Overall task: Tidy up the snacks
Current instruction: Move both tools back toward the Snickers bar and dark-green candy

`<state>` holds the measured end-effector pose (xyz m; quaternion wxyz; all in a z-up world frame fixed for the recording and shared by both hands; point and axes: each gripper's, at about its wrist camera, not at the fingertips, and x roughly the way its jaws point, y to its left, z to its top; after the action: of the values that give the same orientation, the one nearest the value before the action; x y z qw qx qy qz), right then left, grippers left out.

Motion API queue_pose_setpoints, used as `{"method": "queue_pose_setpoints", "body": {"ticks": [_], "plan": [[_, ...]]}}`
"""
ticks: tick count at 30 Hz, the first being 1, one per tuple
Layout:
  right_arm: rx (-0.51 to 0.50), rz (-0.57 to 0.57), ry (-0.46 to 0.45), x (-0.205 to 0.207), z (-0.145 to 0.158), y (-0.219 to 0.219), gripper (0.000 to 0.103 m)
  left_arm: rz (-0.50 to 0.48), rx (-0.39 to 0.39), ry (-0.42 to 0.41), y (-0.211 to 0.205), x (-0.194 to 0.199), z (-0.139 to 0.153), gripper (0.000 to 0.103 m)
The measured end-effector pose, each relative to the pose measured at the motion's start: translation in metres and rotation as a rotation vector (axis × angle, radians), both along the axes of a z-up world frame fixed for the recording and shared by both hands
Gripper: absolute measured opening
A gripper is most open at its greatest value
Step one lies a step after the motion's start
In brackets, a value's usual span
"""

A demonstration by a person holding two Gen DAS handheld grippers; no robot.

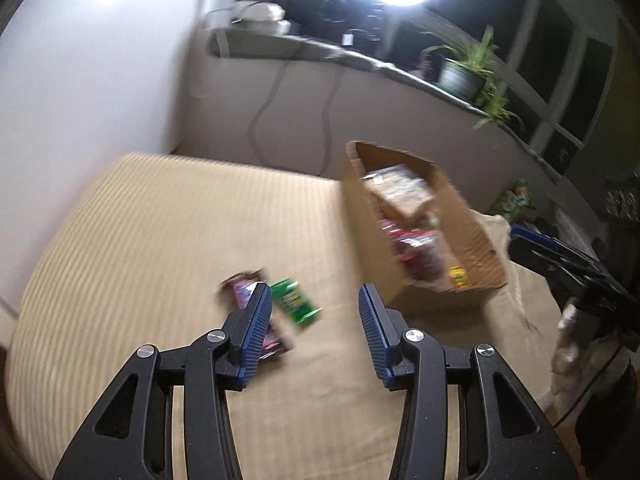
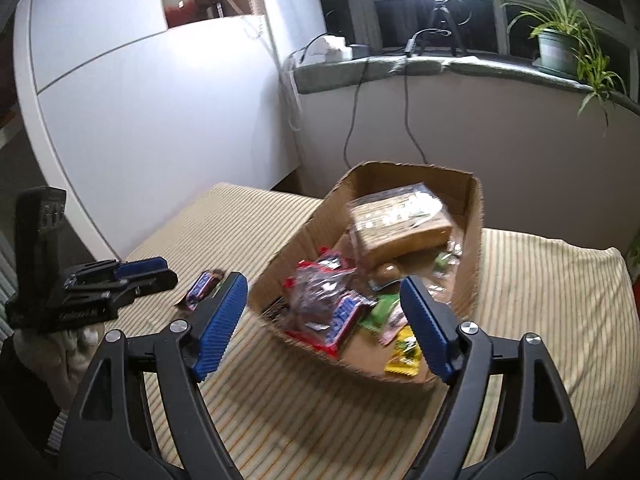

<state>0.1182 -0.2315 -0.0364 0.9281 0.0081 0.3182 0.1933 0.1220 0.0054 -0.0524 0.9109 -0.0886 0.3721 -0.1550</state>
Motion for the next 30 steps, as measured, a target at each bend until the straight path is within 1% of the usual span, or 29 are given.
{"method": "queue_pose_setpoints", "body": {"ticks": [5,11,13,15,16,18,24,30], "plan": [[-0.003,0.073,0.023,-0.012,-0.008,0.026,0.081,0.058,-0.033,0.035,0.032,-0.008,-0.01,0.044],[-0.039,0.161,0.053,-0.019,-0.026,0.066,0.08,0.04,-0.052,0.059,0.033,-0.007,-0.016,0.044],[-0.042,0.177,0.074,-0.018,-0.035,0.079,0.072,0.026,-0.053,0.071,0.029,-0.003,-0.02,0.044],[-0.037,0.188,0.102,-0.015,-0.043,0.088,0.058,0.011,-0.05,0.083,0.024,0.002,-0.023,0.044],[-0.038,0.188,0.113,-0.013,-0.047,0.092,0.056,0.006,-0.048,0.087,0.023,0.002,-0.025,0.044],[-0.054,0.178,0.128,-0.009,-0.055,0.101,0.048,-0.003,-0.045,0.097,0.02,0.008,-0.027,0.044],[-0.073,0.164,0.161,0.0,-0.073,0.124,0.041,-0.024,-0.019,0.113,0.013,0.023,-0.032,0.044],[-0.09,0.138,0.18,0.012,-0.086,0.136,0.037,-0.041,0.02,0.137,0.009,0.036,-0.04,0.044]]}}
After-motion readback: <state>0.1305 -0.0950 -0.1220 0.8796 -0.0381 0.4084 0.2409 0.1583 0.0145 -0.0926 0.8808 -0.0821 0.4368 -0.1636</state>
